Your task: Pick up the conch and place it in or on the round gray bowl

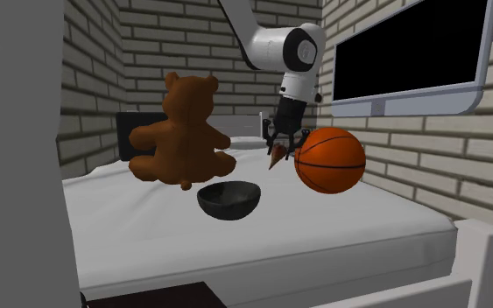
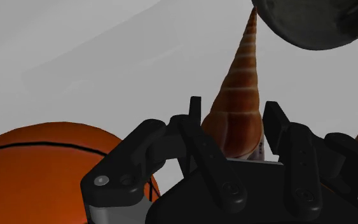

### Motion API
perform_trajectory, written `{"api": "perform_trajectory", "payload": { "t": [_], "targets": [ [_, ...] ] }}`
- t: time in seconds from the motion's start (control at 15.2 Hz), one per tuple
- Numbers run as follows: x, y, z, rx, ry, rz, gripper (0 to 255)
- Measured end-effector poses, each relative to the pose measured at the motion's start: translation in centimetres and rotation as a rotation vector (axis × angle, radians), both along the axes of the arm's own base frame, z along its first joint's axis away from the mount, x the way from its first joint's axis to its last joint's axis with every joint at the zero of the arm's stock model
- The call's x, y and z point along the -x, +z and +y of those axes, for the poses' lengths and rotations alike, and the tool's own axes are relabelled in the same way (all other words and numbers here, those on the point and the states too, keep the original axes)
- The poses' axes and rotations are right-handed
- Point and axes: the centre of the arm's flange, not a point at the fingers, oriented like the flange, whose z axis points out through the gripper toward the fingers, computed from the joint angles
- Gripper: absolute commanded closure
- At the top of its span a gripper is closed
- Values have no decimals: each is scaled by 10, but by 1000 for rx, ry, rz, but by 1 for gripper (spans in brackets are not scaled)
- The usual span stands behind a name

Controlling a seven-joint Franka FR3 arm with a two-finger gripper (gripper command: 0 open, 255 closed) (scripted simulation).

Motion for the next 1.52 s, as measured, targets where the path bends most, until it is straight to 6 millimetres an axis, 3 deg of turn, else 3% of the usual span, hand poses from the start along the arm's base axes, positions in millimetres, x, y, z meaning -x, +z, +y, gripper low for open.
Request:
{"api": "perform_trajectory", "payload": {
  "t": [0.26, 0.92, 1.52],
  "targets": [
    [26, 8, 7, 0, 0, 0, 255],
    [148, 6, 36, 0, 1, 0, 255],
    [157, -37, 37, 0, 0, 1, 255]
  ]
}}
